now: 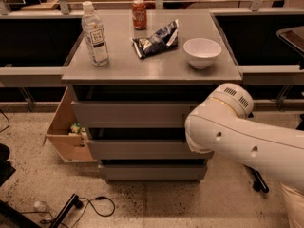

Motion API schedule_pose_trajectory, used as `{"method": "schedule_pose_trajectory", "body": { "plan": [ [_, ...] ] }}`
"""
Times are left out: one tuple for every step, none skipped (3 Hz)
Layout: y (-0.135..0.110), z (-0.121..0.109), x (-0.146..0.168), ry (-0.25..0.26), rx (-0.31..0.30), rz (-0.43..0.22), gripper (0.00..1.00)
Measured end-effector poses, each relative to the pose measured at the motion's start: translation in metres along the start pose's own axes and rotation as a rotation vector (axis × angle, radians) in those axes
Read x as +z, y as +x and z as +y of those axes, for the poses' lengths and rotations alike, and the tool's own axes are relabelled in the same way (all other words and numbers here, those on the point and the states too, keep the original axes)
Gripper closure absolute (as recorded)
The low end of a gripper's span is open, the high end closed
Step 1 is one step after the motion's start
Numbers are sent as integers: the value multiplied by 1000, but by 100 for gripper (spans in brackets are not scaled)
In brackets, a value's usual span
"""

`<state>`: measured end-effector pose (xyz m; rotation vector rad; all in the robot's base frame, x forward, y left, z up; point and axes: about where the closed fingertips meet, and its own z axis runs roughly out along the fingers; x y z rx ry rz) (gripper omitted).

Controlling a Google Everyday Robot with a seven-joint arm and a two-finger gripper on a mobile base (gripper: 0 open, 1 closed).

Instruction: Close top drawer

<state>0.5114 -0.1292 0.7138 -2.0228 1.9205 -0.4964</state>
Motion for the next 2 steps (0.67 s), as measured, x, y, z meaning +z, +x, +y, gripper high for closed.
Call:
{"method": "schedule_pose_trajectory", "body": {
  "plan": [
    [7,9,-72,-25,-25,84,100],
    [27,18,-124,-12,48,171,100]
  ]
}}
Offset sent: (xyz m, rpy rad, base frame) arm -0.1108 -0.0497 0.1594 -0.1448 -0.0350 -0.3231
